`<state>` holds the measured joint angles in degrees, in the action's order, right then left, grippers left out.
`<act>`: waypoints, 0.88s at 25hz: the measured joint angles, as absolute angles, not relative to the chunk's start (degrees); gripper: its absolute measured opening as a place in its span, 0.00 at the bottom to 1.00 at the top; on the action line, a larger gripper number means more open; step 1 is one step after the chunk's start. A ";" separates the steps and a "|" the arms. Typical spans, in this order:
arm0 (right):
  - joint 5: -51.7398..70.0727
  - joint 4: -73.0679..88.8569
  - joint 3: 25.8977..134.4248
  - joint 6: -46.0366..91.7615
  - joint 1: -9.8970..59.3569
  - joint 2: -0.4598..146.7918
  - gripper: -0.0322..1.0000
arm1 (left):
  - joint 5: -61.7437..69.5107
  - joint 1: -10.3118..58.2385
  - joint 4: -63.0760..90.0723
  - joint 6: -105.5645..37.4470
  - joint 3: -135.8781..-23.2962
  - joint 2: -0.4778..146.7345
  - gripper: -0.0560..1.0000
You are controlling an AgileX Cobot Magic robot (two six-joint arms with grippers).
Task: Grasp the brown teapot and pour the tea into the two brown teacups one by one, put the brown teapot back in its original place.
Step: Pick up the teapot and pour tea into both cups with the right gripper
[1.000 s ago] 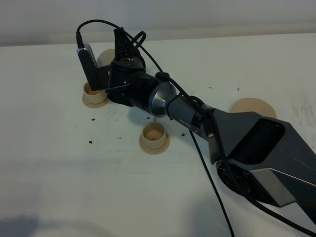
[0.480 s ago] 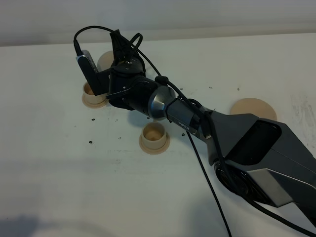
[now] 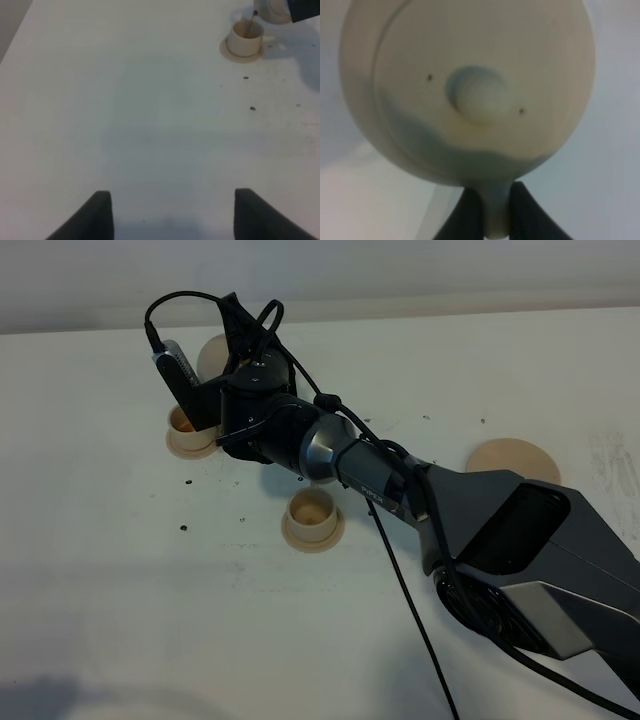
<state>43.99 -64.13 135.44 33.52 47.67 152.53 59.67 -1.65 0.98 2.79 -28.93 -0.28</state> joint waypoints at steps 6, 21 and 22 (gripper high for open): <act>43.91 -64.95 135.44 34.66 47.67 152.53 0.15 | 59.67 -1.65 0.98 2.79 -28.93 -0.28 0.55; 43.83 -68.23 135.44 37.00 48.57 152.53 0.15 | 59.67 -1.65 0.98 2.79 -28.93 -0.28 0.55; 43.85 -68.23 135.44 37.00 48.76 152.53 0.15 | 59.67 -1.65 0.98 2.79 -28.93 -0.28 0.55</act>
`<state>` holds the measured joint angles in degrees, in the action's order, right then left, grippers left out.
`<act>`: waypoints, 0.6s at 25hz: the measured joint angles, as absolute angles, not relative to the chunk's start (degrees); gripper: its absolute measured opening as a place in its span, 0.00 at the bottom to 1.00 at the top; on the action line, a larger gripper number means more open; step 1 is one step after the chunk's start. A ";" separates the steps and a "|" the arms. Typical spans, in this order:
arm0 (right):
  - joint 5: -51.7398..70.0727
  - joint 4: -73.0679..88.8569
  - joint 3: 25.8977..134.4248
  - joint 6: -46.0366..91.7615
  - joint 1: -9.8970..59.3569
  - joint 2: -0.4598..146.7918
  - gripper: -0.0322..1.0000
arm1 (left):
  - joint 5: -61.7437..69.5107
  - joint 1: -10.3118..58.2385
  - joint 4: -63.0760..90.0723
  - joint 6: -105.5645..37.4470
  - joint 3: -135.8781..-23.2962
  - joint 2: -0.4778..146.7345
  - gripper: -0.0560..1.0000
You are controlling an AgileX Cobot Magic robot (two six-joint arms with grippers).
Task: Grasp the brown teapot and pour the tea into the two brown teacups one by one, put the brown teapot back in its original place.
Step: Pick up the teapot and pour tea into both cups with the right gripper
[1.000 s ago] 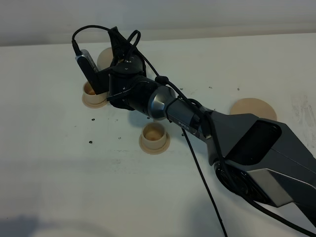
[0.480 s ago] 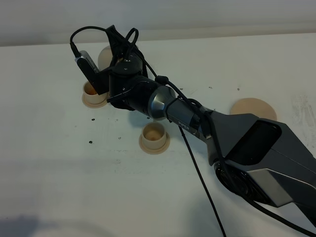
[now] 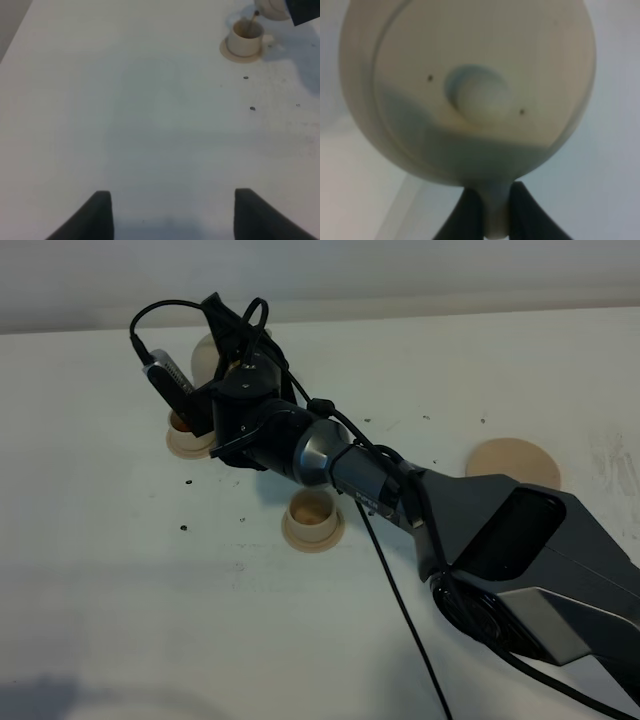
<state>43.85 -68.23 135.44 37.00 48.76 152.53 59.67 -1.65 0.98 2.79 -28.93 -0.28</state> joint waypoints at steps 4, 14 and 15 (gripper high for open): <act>43.77 -68.36 135.44 37.13 48.84 152.53 0.15 | 59.67 -1.65 0.98 2.79 -28.93 -0.28 0.55; 43.90 -68.83 135.44 38.42 48.84 152.53 0.15 | 59.67 -1.65 0.98 2.79 -28.93 -0.28 0.55; 43.90 -69.25 135.44 38.42 48.84 152.53 0.15 | 59.67 -1.65 0.98 2.79 -28.93 -0.28 0.55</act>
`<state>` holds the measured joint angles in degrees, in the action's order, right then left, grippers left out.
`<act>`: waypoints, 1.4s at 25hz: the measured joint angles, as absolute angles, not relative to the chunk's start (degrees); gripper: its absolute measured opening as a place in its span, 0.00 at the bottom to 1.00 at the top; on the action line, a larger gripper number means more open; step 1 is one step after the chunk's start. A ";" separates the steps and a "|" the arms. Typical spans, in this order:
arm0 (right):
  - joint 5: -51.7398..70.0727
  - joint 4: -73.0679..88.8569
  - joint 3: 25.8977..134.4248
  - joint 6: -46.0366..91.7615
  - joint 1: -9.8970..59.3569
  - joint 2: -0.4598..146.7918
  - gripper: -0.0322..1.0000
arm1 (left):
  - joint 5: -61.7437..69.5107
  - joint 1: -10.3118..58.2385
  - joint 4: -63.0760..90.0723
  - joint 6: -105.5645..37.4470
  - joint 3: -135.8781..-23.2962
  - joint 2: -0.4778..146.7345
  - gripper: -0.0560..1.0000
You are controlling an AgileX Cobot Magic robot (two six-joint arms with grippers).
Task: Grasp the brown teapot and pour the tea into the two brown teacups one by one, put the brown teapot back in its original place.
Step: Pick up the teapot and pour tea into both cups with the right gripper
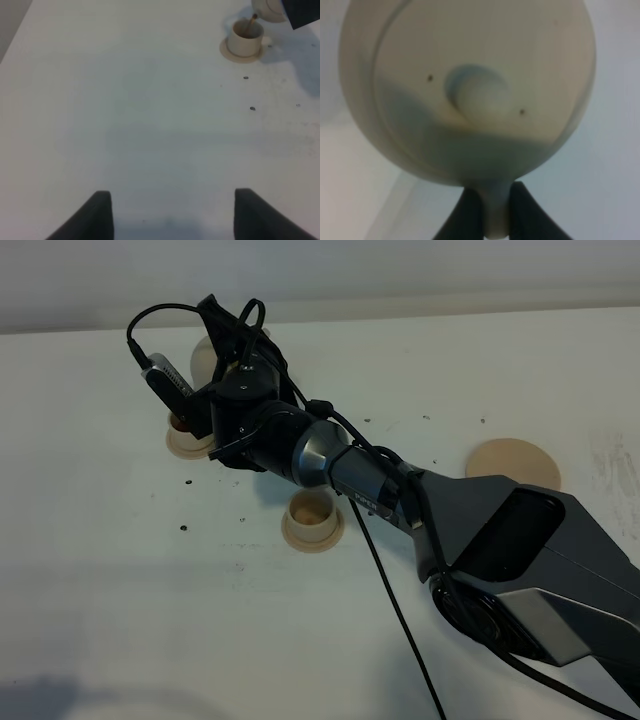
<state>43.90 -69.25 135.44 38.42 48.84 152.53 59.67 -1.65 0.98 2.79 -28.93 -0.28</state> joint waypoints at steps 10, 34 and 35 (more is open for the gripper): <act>45.06 -70.39 135.44 38.50 48.94 152.53 0.15 | 59.67 -1.65 0.98 2.79 -28.93 -0.28 0.55; 45.39 -69.98 135.44 38.35 49.35 152.53 0.15 | 59.67 -1.65 0.98 2.79 -28.93 -0.28 0.55; 45.39 -69.71 135.44 38.35 49.39 152.53 0.15 | 59.67 -1.65 0.98 2.79 -28.93 -0.28 0.55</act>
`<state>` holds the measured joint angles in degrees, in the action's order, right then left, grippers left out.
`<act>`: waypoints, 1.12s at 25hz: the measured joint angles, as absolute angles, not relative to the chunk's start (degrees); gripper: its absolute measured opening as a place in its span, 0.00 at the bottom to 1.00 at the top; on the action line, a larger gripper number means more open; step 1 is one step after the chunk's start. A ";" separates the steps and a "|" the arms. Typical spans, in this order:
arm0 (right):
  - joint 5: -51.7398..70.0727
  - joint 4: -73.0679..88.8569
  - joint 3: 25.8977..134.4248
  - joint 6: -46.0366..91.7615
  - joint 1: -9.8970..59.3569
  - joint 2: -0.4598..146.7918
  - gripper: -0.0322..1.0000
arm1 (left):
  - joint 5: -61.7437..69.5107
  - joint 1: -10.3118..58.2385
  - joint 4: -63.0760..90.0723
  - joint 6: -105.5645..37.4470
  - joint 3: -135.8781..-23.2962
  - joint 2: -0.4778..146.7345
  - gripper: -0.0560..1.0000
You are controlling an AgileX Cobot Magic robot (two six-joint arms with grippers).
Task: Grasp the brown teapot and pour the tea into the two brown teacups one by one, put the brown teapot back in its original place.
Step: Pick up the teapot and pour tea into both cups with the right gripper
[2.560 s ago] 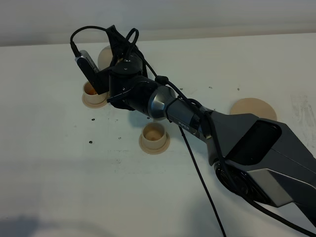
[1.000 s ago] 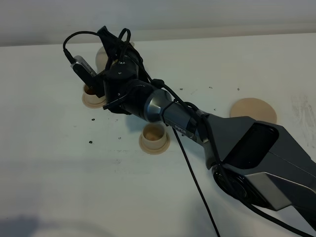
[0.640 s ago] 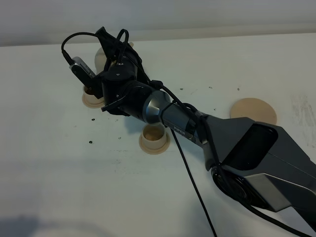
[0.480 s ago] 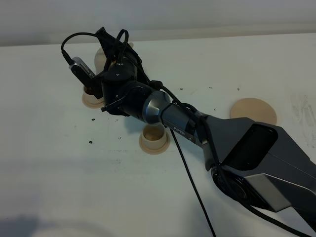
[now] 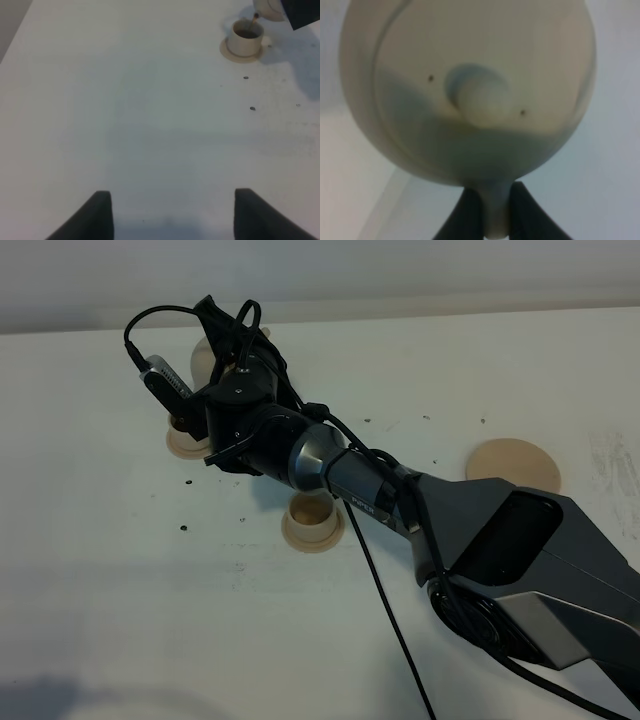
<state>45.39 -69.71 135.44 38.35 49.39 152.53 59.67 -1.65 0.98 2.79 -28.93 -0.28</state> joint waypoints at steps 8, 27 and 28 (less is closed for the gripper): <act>46.32 -65.74 135.44 38.03 49.39 152.53 0.15 | 59.67 -1.65 0.98 2.79 -28.93 -0.28 0.55; 52.89 -58.11 136.26 30.38 49.39 152.53 0.15 | 59.67 -1.65 0.98 2.79 -28.93 -0.28 0.55; 54.38 -57.10 137.06 30.06 49.39 152.53 0.15 | 59.67 -1.65 0.98 2.79 -28.93 -0.28 0.55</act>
<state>54.38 -57.10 137.06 30.06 49.39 152.53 59.67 -1.65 0.98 2.79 -28.93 -0.28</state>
